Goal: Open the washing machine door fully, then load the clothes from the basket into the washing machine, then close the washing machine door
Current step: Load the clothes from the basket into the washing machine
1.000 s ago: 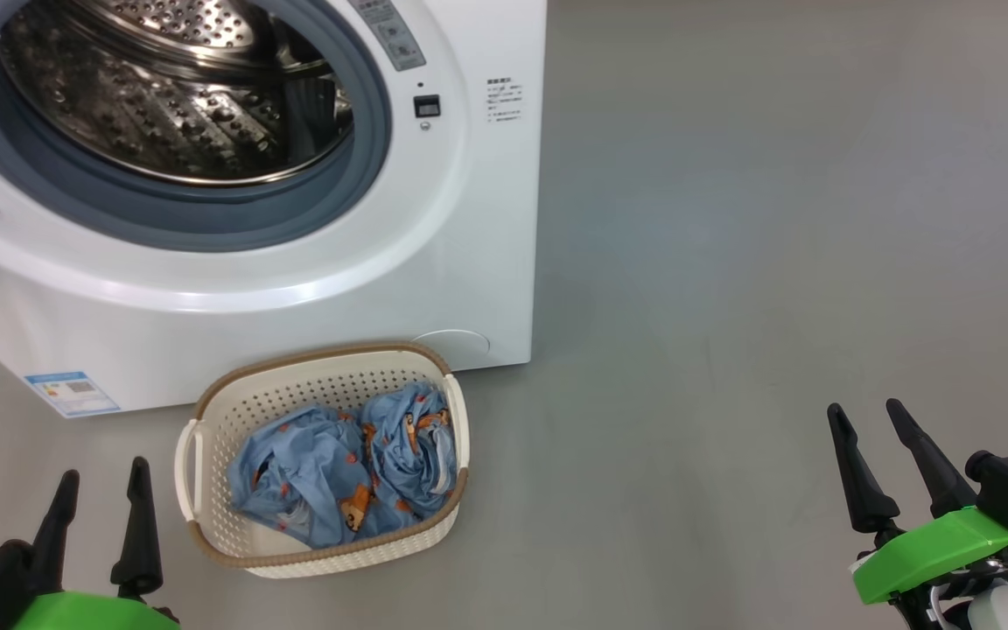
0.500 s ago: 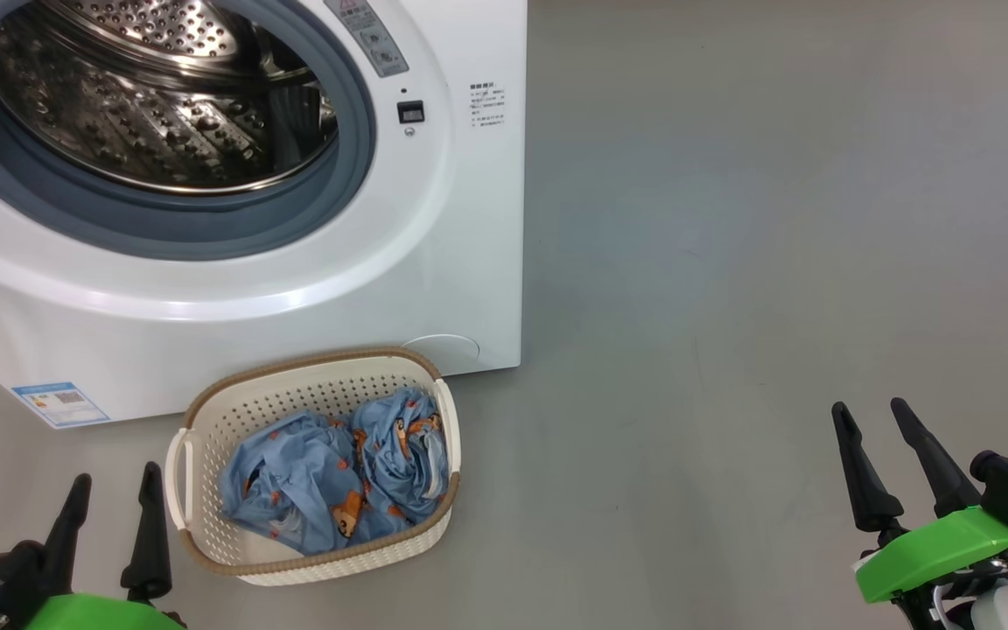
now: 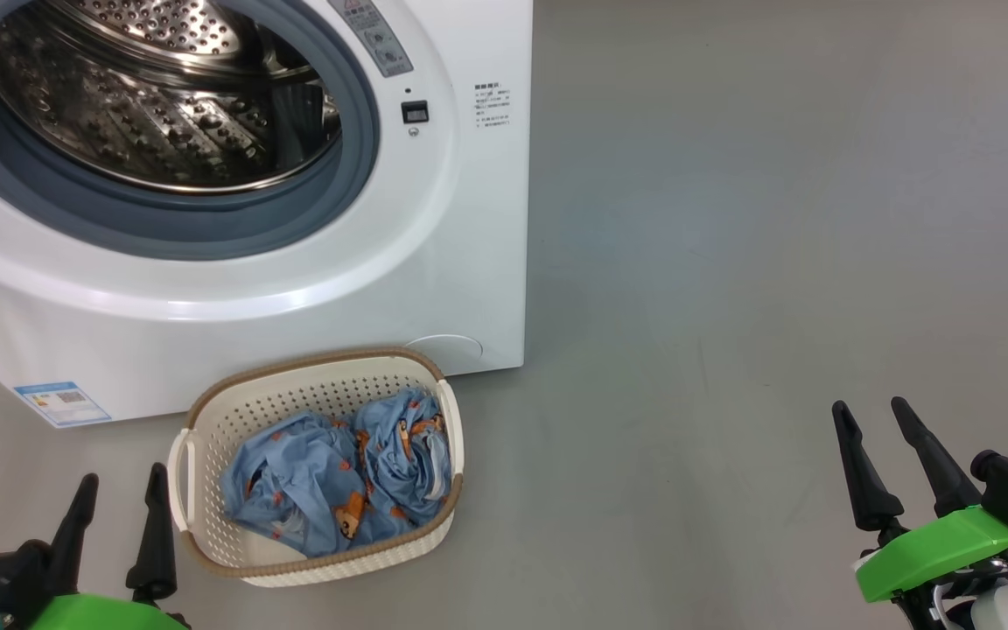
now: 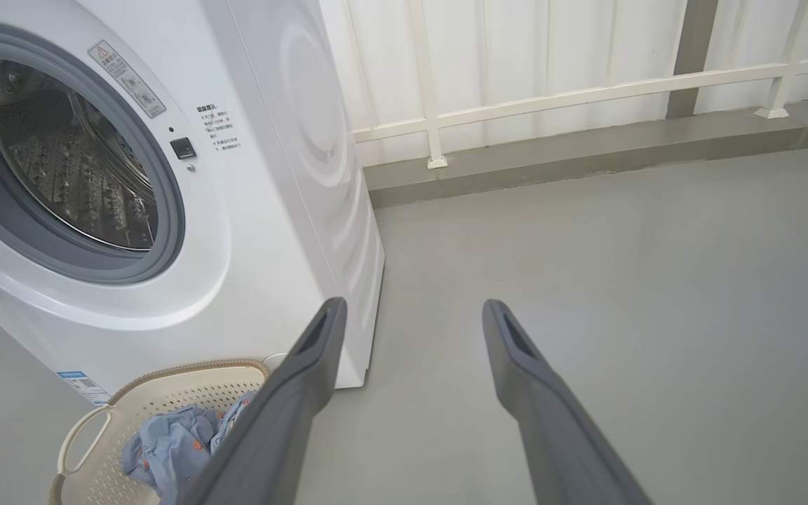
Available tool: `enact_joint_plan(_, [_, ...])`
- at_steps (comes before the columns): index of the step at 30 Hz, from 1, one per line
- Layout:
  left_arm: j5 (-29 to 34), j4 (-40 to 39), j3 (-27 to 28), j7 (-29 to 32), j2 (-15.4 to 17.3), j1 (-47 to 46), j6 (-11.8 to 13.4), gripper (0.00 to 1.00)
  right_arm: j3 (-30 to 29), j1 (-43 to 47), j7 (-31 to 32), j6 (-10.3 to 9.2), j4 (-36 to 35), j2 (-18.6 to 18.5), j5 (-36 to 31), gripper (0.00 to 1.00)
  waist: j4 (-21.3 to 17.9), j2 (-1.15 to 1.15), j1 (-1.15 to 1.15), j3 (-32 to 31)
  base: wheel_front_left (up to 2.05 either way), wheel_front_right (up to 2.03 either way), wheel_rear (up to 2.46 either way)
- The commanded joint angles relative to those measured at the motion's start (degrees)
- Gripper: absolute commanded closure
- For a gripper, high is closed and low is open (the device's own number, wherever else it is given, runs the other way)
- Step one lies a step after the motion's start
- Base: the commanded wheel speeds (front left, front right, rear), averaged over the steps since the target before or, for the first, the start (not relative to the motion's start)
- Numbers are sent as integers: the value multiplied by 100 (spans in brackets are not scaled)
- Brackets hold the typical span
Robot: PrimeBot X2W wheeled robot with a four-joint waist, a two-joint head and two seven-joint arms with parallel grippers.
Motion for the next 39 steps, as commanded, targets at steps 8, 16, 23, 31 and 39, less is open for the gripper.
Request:
enact_joint_plan(8, [-117,-144,133,-36,202,-156,-14,0,116,-16,-69,9,-150,-40,-25,0,-9,0,0,92,93,-162,68])
enact_joint_plan(16, [-137,-191,34,-36,246,-181,-14,0,114,-36,-69,9,-167,5,-32,0,-23,0,0,140,94,-143,49])
enact_joint_plan(23, [-146,-198,13,-36,226,-194,-14,0,93,-41,-69,9,-176,37,-39,0,-5,0,0,194,37,-37,0])
enact_joint_plan(31, [-187,-148,-51,-36,190,-243,-14,0,74,-101,-69,9,-185,49,-47,0,5,0,0,283,0,0,0])
enact_joint_plan(39, [-310,37,-130,-36,139,-351,-14,0,46,-208,-69,9,-257,115,-76,0,-17,0,0,535,0,0,0])
